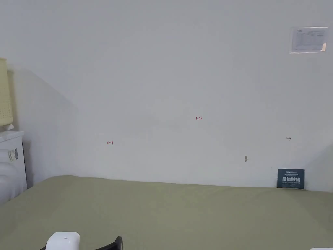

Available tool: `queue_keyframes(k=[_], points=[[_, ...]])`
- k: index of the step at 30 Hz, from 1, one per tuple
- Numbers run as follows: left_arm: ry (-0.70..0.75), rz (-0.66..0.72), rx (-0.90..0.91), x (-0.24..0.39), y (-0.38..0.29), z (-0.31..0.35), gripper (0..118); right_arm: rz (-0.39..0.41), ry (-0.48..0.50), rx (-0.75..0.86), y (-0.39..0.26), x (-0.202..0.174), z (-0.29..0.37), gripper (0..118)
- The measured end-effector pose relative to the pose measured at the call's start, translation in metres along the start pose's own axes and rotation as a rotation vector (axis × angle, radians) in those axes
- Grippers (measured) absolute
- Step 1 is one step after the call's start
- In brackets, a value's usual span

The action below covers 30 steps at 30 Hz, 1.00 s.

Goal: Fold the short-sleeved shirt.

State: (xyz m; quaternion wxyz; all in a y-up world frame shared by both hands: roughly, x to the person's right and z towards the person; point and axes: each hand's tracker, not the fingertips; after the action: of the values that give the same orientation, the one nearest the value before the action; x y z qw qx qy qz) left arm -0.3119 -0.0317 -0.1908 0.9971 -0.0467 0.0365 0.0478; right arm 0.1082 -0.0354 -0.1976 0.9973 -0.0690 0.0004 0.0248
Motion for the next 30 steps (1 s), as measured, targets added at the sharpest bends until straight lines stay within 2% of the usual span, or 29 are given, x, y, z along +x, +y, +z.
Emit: queue_keyframes(k=[1, 2, 3, 4, 5, 6, 9, 12, 16, 18, 21, 24, 28, 30], points=[[-0.015, -0.002, -0.011, 0.001, -0.001, 0.0, 118, -0.009, 0.001, -0.009, 0.0, 0.0, 0.0, 116], [-0.02, -0.012, -0.023, 0.002, -0.001, 0.001, 115, -0.016, 0.005, -0.013, -0.001, 0.0, 0.001, 107], [-0.02, -0.024, -0.029, 0.005, -0.002, 0.001, 103, -0.017, 0.008, -0.014, -0.002, 0.0, 0.001, 87], [-0.016, -0.034, -0.026, 0.008, -0.004, 0.002, 72, -0.013, 0.008, -0.021, -0.003, -0.001, 0.001, 55], [0.055, -0.072, -0.01, 0.014, -0.001, 0.004, 5, 0.005, 0.001, -0.04, -0.005, -0.003, 0.0, 9], [0.183, -0.11, 0.007, 0.026, 0.01, 0.006, 0, 0.01, -0.004, -0.046, -0.007, -0.003, 0.0, 2], [0.037, -0.003, -0.049, 0.022, 0.001, -0.002, 0, 0.006, 0.024, -0.045, -0.009, 0.0, 0.005, 1], [0.095, -0.085, -0.049, -0.006, -0.015, -0.011, 0, 0.029, 0.019, -0.055, -0.004, -0.006, 0.003, 1], [0.119, -0.066, -0.025, -0.041, 0.001, 0.011, 0, 0.037, 0.079, -0.042, 0.012, -0.035, -0.009, 1], [0.188, -0.045, 0.001, -0.063, 0.01, 0.031, 0, 0.075, 0.145, -0.04, 0.019, -0.063, -0.021, 1], [0.288, -0.034, 0.006, -0.099, 0.009, 0.063, 0, 0.078, 0.274, -0.016, 0.027, -0.113, -0.033, 2], [0.421, -0.037, -0.055, -0.13, 0.013, 0.102, 0, 0.108, 0.381, 0.016, 0.028, -0.171, -0.038, 2], [0.528, -0.031, -0.058, -0.166, 0.008, 0.154, 0, 0.067, 0.538, -0.001, 0.023, -0.23, -0.039, 2], [0.58, -0.045, -0.09, -0.181, 0.005, 0.171, 0, 0.087, 0.576, -0.01, 0.019, -0.257, -0.039, 2]])
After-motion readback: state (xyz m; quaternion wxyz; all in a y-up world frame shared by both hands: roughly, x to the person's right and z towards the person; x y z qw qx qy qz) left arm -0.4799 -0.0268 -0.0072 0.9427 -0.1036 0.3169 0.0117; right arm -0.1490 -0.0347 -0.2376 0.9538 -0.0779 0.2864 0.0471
